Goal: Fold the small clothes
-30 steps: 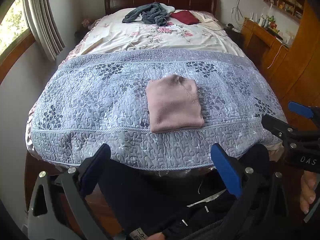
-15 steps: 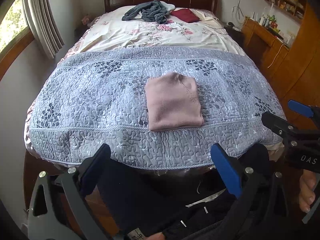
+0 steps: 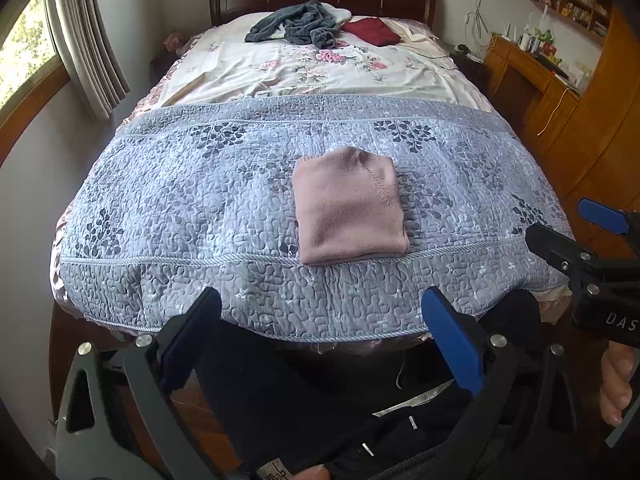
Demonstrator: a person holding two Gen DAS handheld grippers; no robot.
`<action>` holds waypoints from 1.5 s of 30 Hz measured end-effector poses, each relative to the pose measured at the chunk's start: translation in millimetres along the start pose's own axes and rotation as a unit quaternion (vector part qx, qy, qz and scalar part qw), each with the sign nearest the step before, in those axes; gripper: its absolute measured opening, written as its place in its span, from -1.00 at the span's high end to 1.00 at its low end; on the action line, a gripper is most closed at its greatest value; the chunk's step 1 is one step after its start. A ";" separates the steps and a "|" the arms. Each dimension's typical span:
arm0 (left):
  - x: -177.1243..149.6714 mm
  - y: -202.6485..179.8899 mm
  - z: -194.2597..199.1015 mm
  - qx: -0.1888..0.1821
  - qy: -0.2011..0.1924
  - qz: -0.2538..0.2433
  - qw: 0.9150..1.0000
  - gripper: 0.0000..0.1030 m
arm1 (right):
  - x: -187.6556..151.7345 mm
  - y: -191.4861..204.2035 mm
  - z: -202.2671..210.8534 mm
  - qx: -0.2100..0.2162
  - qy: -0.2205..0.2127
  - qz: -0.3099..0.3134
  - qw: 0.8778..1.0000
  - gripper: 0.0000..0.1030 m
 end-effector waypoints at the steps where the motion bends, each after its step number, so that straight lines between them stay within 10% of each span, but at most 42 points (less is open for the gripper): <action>1: -0.2 -0.2 0.0 0.000 0.000 0.000 1.000 -0.93 | 0.0 -0.1 0.0 0.000 0.000 0.000 1.000 -0.91; 45: 2.4 5.8 -2.7 -0.002 0.003 -0.006 1.000 -0.93 | -0.4 -0.5 -4.8 0.005 0.003 -0.006 1.000 -0.92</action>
Point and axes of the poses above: each gripper's, at about its wrist camera, not at the fingertips, and z roughly against the way its jaws point, y to its left, x to its top, the point moved 1 cm from there along -z, roughly the way its jaws point, and after that the axes turned 10 degrees about -z, right-handed, at the moved point
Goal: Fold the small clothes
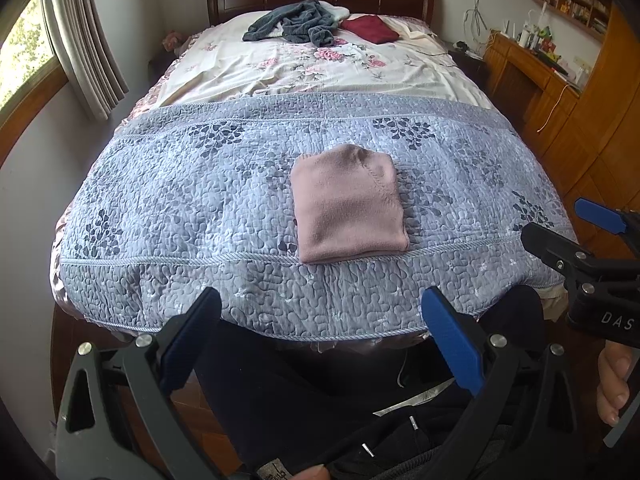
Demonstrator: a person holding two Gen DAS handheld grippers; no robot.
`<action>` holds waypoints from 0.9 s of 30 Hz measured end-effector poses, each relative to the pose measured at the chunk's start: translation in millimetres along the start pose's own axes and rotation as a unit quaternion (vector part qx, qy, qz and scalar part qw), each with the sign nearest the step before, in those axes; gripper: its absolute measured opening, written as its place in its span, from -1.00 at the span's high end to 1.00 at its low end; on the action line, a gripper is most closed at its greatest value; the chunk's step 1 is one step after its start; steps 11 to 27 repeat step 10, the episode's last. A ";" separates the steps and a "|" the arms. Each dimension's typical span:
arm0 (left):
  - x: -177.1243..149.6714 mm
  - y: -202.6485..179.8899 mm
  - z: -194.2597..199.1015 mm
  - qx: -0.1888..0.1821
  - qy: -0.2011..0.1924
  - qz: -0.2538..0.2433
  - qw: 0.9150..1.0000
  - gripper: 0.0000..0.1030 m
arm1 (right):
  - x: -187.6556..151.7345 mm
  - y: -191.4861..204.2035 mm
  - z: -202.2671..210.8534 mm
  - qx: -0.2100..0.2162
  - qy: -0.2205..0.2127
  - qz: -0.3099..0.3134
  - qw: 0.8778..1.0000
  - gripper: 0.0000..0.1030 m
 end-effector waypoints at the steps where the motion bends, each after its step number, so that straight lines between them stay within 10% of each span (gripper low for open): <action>1: 0.0 0.0 -0.2 0.000 0.000 0.000 1.000 -0.93 | -0.7 0.4 -0.1 0.001 0.000 0.000 1.000 -0.92; 27: 0.0 1.8 1.4 -0.002 -0.001 0.000 1.000 -0.93 | -5.0 5.9 -0.5 0.001 -0.004 -0.003 1.000 -0.92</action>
Point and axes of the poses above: each gripper's, at about its wrist camera, not at the fingertips, and z roughly against the way its jaws point, y to its left, x to its top, the point moved 1 cm from there along -z, roughly the way its jaws point, and after that the axes turned 10 degrees about -z, right-handed, at the moved point
